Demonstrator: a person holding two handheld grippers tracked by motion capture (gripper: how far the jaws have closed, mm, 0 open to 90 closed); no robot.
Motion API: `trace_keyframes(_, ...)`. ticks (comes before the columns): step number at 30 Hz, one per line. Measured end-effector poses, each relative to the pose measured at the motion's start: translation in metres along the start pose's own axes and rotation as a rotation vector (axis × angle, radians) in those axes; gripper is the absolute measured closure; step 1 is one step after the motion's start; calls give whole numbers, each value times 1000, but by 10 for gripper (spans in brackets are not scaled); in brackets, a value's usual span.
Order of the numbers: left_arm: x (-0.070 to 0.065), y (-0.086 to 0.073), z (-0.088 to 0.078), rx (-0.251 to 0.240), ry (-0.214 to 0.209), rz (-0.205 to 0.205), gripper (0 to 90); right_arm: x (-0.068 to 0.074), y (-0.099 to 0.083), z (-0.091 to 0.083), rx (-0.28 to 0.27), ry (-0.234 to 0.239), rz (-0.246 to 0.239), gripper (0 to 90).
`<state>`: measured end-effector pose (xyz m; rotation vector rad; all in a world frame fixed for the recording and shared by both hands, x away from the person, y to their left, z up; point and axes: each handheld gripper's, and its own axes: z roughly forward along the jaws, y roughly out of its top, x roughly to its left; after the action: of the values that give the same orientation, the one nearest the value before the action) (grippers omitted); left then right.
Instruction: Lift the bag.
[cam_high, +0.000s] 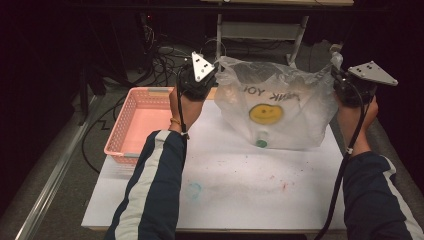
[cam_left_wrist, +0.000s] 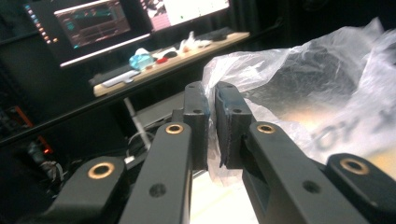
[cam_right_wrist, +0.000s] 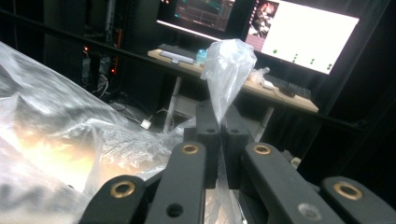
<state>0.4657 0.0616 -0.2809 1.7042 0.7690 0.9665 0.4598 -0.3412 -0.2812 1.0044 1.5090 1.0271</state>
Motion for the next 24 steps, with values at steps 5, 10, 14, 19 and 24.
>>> trace_keyframes(5,11,-7,4,30,17,-17,814,-6,-5,4,27,-14,3,900)
trace_keyframes(10,13,-14,7,77,6,-31,772,-11,-12,7,53,-10,16,900)
trace_keyframes(14,8,-16,10,93,-29,-41,607,-5,-13,8,71,19,6,900)
trace_keyframes(19,0,-10,3,44,-57,-39,465,3,-13,9,73,38,-7,900)
trace_keyframes(24,-4,3,-9,-21,-56,-19,329,8,-10,8,67,44,-21,898)
